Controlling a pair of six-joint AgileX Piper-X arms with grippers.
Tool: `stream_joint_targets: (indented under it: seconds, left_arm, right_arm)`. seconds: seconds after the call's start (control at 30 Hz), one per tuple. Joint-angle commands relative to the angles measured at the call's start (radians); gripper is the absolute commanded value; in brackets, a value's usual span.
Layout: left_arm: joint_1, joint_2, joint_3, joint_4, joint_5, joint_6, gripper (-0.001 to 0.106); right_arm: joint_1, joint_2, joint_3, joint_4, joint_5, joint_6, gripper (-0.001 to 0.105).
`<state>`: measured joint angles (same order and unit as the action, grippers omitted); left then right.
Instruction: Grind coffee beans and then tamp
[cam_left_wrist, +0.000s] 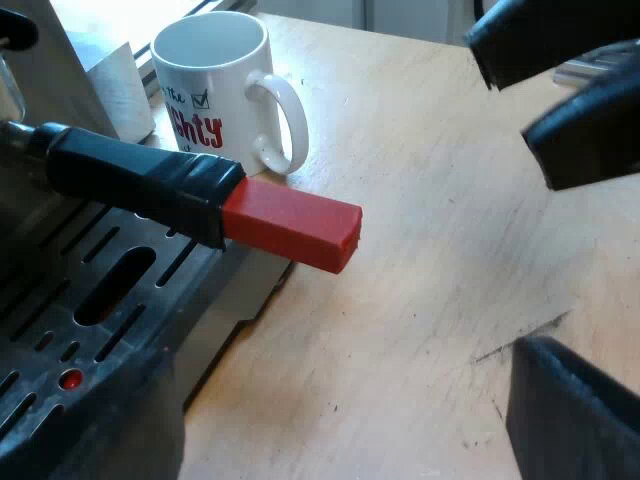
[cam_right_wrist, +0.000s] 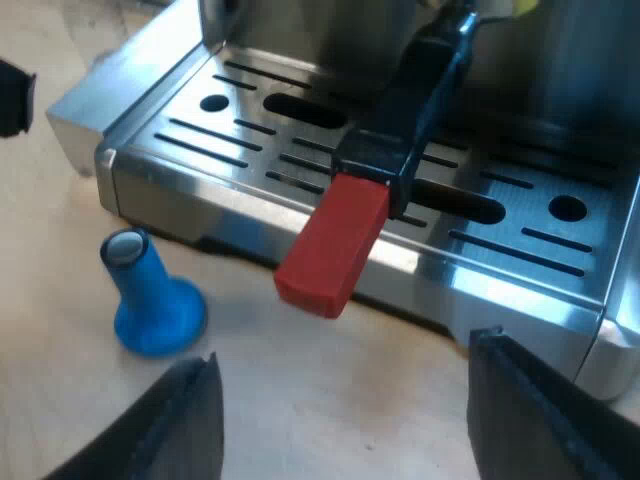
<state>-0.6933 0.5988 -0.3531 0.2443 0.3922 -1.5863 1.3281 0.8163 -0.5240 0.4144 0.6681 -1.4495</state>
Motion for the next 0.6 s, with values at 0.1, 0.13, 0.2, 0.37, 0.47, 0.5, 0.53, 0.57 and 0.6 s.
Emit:
stream_joint_targets:
  seconds: [0.1, 0.13, 0.2, 0.37, 0.47, 0.5, 0.53, 0.57, 0.6]
  left_arm:
    - [-0.005, -0.005, -0.002, -0.012, 0.002, -0.012, 0.068]
    - [-0.005, -0.005, -0.002, -0.012, 0.006, -0.012, 0.068]
    - [-0.005, -0.005, -0.002, -0.012, 0.007, -0.012, 0.068]
    - [-0.005, -0.005, -0.002, -0.012, 0.007, -0.012, 0.068]
    - [-0.005, -0.005, -0.002, -0.012, 0.007, -0.012, 0.068]
    - [-0.005, -0.005, -0.002, -0.012, 0.007, -0.012, 0.068]
    - [-0.005, -0.005, -0.002, -0.012, 0.007, -0.012, 0.068]
    - [-0.005, -0.005, -0.002, -0.012, 0.007, -0.012, 0.068]
    - [-0.005, -0.005, -0.002, -0.012, 0.007, -0.012, 0.068]
  right_arm:
    - [0.1, -0.002, 0.085, -0.126, 0.171, 0.125, 0.055]
    - [0.115, -0.002, 0.096, -0.137, 0.185, 0.128, 0.055]
    - [0.137, -0.002, 0.113, -0.168, 0.209, 0.129, 0.055]
    - [0.145, 0.02, 0.143, -0.229, 0.226, 0.129, 0.055]
    - [0.142, 0.076, 0.143, -0.269, 0.267, 0.129, 0.055]
    - [0.142, 0.085, 0.143, -0.284, 0.271, 0.129, 0.055]
    - [0.142, 0.112, 0.143, -0.314, 0.271, 0.129, 0.055]
    - [0.142, 0.137, 0.143, -0.34, 0.272, 0.129, 0.055]
    - [0.142, 0.157, 0.143, -0.354, 0.272, 0.129, 0.055]
